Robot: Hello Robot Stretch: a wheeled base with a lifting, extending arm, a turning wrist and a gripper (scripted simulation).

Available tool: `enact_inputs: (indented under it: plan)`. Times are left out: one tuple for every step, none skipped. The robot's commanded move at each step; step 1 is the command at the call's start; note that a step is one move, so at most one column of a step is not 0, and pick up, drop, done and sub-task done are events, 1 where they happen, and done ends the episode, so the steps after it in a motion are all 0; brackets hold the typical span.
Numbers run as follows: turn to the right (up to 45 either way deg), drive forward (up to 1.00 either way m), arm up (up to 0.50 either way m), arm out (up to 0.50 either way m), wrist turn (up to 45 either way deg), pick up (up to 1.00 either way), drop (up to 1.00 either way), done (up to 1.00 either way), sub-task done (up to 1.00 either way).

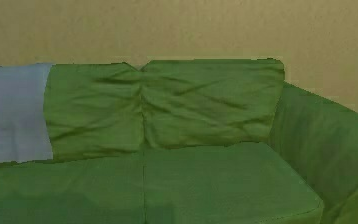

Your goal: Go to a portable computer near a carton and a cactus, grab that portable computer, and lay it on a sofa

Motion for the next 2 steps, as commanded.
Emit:
enact_inputs:
  plan:
    - [0.0, 0.25, 0.00, 0.00, 0.0, 0.00, 0.00, 0.00, 0.00]
    - [45.0, 0.00, 0.00, 0.00, 0.0, 0.00, 0.00, 0.00, 0.00]
